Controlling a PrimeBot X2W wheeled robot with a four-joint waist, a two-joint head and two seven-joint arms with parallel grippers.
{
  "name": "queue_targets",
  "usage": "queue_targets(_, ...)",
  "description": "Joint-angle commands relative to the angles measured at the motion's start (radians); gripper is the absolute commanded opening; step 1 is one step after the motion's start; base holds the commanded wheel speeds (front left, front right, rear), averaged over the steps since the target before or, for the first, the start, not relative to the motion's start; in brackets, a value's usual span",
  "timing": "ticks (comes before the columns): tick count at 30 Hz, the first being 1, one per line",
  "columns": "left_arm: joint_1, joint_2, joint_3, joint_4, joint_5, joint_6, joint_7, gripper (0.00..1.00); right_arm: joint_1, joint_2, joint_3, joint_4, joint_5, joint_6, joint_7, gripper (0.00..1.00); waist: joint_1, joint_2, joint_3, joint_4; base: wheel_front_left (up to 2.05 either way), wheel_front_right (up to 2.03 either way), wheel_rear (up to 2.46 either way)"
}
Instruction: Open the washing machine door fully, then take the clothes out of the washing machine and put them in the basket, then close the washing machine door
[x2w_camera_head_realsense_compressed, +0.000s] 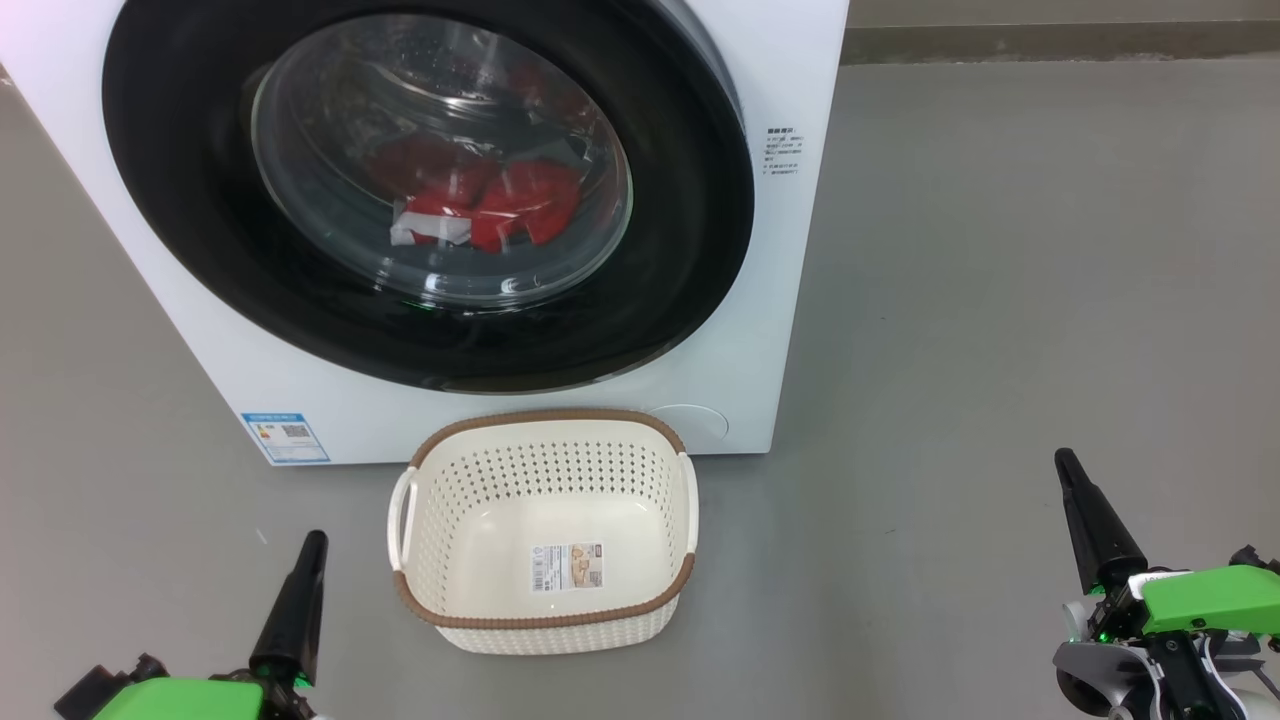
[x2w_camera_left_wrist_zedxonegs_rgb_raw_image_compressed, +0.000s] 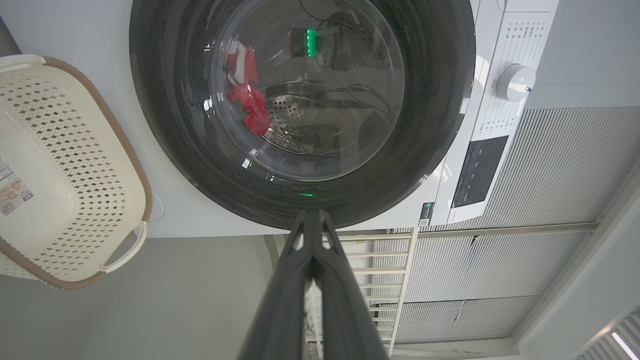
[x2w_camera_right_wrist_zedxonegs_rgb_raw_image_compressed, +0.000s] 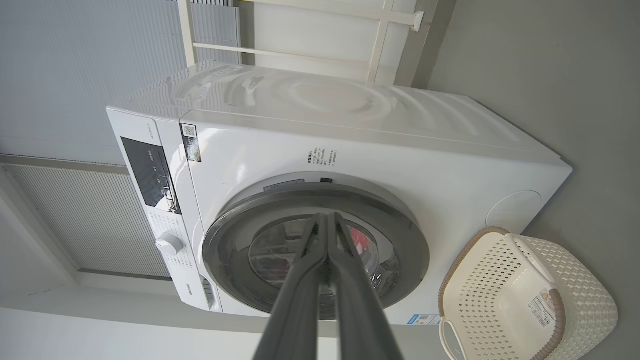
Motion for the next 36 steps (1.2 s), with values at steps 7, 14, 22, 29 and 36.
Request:
queue_targets(7,-0.012,0.011,0.035,-0.026,0.012,-0.008,0.008,0.0,-0.02,-0.009,0.018,-0.028,-0.01,-0.001,0.007,0.0,0.0,0.0,0.0,0.0,0.0,0.0,0.0)
queue_targets(14,-0.012,0.011,0.035,-0.026,0.012,-0.008,0.008,0.0,-0.02,-0.009,0.018,-0.028,-0.01,-0.001,0.007,0.0,0.0,0.0,0.0,0.0,0.0,0.0,0.0)
queue_targets(22,-0.012,0.011,0.035,-0.026,0.012,-0.008,0.008,0.0,-0.02,-0.009,0.018,-0.028,-0.01,-0.001,0.007,0.0,0.0,0.0,0.0,0.0,0.0,0.0,0.0)
queue_targets(29,-0.012,0.011,0.035,-0.026,0.012,-0.008,0.008,0.0,-0.02,-0.009,0.018,-0.028,-0.01,-0.001,0.007,0.0,0.0,0.0,0.0,0.0,0.0,0.0,0.0)
queue_targets(36,0.004,-0.003,-0.005,0.023,0.0,0.001,0.0,1.0,0.008,0.008,0.001,0.022,0.0,0.0,0.0,1.0,0.0,0.0,0.0,0.0,0.0,0.0,0.0)
